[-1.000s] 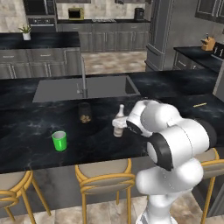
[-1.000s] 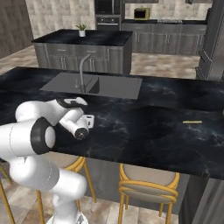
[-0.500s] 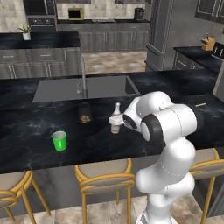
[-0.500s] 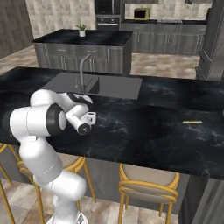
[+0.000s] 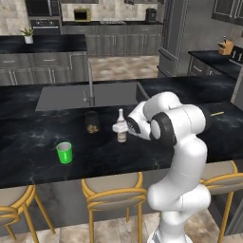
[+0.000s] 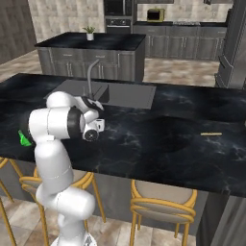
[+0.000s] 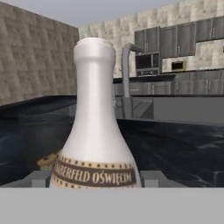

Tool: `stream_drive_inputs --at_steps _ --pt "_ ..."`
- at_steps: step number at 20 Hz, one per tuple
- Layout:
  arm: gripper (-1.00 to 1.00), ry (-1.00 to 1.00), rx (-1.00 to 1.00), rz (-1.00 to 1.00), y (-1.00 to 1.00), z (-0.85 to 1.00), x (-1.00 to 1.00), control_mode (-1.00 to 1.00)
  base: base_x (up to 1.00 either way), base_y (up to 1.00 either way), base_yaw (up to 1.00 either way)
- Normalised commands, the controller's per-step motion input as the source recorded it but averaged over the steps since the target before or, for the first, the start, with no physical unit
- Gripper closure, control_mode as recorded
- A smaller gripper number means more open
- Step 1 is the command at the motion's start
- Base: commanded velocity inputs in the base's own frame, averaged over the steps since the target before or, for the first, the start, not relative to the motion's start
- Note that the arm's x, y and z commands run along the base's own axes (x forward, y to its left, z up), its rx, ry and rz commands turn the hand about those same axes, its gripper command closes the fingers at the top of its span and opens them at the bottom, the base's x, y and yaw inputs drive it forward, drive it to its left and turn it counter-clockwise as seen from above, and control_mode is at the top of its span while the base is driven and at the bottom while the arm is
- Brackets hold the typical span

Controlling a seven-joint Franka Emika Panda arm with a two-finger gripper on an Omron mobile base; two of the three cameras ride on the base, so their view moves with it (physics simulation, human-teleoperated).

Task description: Open the cabinet directly in front. Then move the liquor and the mug to the dining counter with the jar on it.

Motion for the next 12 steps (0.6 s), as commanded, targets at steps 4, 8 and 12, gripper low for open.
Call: stream_drive_inputs --at_steps 4,8,12 --pt "1.00 0.00 0.00 0.00 0.02 -0.57 0.24 -1.00 0.00 0.00 0.00" --pt "1.00 -0.01 0.00 0.00 0.00 -0.71 0.02 -1.00 0.00 0.00 0.00" --pt "1.00 -0.06 0.02 0.00 -0.02 -0.66 -0.01 -1.00 0.00 0.00 0.00"
